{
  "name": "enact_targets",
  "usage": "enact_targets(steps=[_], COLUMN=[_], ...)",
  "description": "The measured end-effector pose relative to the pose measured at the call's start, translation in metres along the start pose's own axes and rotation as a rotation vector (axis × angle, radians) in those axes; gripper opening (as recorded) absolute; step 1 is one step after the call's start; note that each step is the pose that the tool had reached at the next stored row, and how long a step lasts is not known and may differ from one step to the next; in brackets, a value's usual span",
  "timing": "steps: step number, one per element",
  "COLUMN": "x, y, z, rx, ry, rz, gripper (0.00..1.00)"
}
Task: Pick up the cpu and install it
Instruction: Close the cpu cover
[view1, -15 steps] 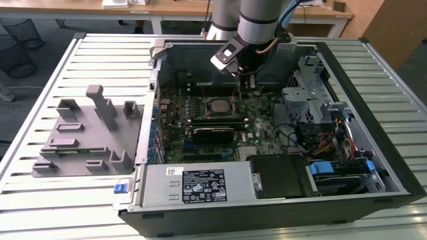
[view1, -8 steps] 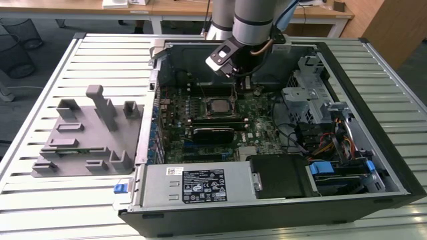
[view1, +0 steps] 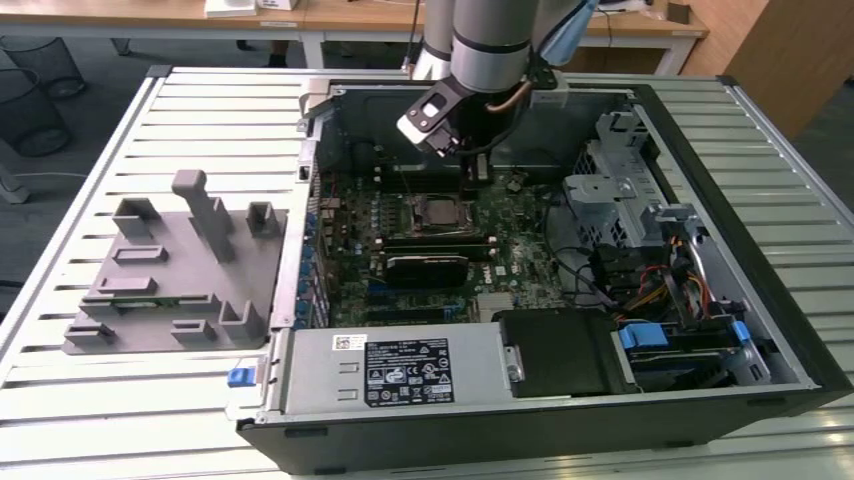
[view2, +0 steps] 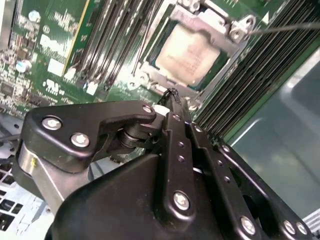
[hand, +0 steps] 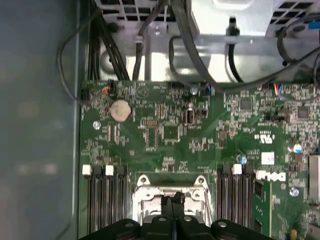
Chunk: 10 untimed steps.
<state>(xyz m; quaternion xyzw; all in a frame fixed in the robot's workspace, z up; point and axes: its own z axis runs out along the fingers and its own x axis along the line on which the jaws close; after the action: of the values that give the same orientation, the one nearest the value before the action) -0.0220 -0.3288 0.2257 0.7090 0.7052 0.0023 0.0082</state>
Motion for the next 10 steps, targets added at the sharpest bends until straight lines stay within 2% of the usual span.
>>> enact_targets(steps=[6,10], x=[-0.0001,-0.0001], y=[-0.0168,-0.0239], z=[0.0024,0.0036], rx=[0.0,0.0], ry=[0.0001,0.0001], rz=[0.0,0.0], gripper=[0.11,0.11])
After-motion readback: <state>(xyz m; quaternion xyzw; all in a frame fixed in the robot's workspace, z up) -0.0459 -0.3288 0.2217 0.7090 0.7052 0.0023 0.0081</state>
